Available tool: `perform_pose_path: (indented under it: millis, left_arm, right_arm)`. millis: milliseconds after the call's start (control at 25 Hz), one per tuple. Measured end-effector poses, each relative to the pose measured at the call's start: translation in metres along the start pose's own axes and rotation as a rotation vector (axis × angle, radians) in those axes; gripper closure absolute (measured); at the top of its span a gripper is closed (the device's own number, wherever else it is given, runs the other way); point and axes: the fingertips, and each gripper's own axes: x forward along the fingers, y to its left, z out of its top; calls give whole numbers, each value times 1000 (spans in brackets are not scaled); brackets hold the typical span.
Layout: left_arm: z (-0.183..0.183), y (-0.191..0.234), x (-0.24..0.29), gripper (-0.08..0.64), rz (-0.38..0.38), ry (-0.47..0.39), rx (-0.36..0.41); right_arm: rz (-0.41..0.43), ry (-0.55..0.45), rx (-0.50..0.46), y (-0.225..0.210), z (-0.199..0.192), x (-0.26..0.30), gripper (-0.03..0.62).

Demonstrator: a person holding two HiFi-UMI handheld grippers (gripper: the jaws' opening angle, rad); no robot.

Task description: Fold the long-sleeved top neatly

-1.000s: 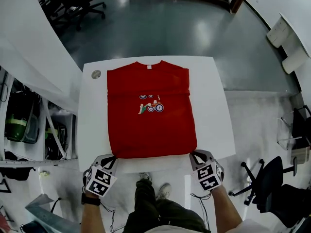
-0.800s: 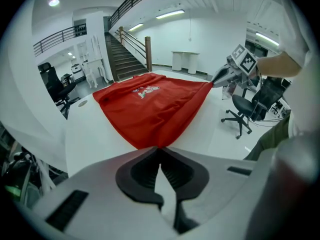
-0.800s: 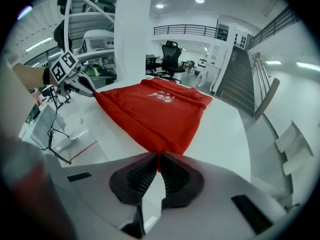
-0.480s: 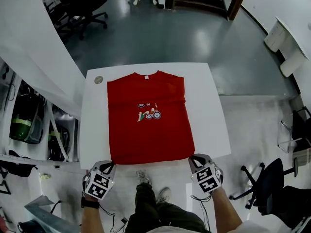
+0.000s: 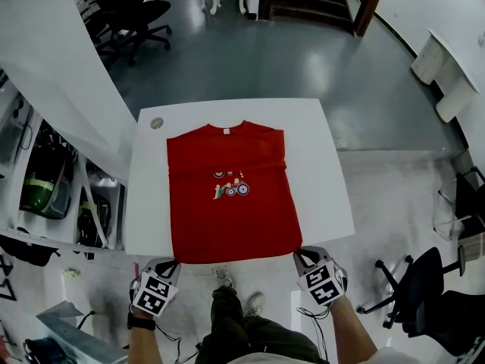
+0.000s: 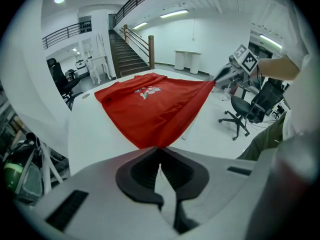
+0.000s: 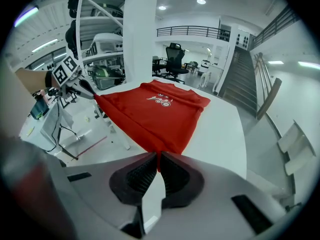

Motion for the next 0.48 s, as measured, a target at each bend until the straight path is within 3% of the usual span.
perform_pose_path:
  millis: [480]
  left_arm:
    - [56,32,-25,540,-3,-66,-21]
  right_arm:
    - [3,-68,16,-29,56,-13,558]
